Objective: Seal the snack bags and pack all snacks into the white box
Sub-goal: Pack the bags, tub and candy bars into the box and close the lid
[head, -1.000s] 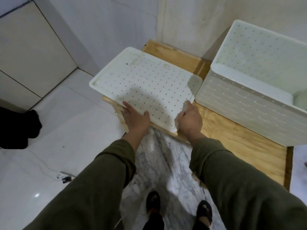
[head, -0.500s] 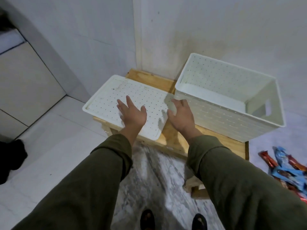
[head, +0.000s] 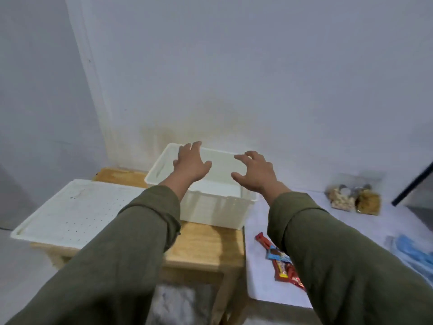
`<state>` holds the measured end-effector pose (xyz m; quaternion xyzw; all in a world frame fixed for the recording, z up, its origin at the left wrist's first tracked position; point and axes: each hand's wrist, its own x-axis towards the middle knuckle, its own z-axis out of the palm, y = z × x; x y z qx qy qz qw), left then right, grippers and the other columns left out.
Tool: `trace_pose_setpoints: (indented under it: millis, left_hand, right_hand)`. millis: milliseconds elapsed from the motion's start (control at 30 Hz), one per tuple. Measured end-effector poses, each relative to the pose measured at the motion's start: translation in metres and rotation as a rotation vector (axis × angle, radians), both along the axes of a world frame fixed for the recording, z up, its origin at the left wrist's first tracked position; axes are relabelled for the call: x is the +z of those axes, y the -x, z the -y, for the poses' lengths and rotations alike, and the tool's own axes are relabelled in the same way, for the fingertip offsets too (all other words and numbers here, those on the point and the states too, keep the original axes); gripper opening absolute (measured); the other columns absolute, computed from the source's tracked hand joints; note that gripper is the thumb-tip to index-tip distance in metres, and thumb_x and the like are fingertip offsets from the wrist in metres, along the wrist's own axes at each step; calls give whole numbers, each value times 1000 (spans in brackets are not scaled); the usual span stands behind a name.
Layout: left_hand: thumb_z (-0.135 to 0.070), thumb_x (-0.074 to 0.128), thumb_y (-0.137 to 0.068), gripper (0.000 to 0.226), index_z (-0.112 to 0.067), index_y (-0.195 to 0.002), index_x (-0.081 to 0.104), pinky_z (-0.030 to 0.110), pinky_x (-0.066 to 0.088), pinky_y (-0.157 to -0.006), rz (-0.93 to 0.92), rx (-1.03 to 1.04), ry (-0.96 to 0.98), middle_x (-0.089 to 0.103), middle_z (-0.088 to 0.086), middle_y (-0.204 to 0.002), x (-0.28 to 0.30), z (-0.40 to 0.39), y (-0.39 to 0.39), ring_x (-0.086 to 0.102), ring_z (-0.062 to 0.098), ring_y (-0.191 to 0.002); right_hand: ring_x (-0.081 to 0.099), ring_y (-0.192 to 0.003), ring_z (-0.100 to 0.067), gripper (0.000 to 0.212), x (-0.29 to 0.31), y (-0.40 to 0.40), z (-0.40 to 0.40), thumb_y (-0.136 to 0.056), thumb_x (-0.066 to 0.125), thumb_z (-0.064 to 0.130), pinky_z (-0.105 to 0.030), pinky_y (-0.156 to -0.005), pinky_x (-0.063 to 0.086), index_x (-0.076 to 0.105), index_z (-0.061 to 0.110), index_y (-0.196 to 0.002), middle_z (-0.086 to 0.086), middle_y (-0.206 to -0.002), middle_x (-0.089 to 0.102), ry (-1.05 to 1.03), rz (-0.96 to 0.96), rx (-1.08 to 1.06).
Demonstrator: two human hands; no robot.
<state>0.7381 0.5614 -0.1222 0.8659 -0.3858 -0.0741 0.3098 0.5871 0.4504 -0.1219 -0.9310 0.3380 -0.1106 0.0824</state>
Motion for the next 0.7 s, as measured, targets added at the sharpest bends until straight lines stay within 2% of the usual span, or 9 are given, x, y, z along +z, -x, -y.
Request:
trace_pose_setpoints:
  millis: [200,433,700]
  left_hand:
    - [-35,58,-88,66,-16,-145,29,46,33,-109,-11,-152,-29,33,9,-148,8,106,121,24,27,-140]
    - [-36,57,-89,66,-16,-144,29,46,34,-108,-15,-320,-134,35,11,-146,-10,208,249,26,28,-139]
    - [-37,57,-89,66,-16,-144,29,45,34,-108,14,-456,-240,37,11,-145,-28,294,315,28,28,-137]
  right_hand:
    - [23,-140,-20,56,18,143,90,-88,54,42,-42,-111,23,38,30,-140,-3,-150,27,0,-45,-117]
    - [26,-139,-22,55,10,283,169,-87,54,44,-42,-111,25,41,29,-138,-2,-150,27,-61,-77,-281]
    - [34,-133,-26,55,-10,362,234,-84,56,40,-42,-107,30,44,28,-136,-5,-145,33,-138,-65,-438]
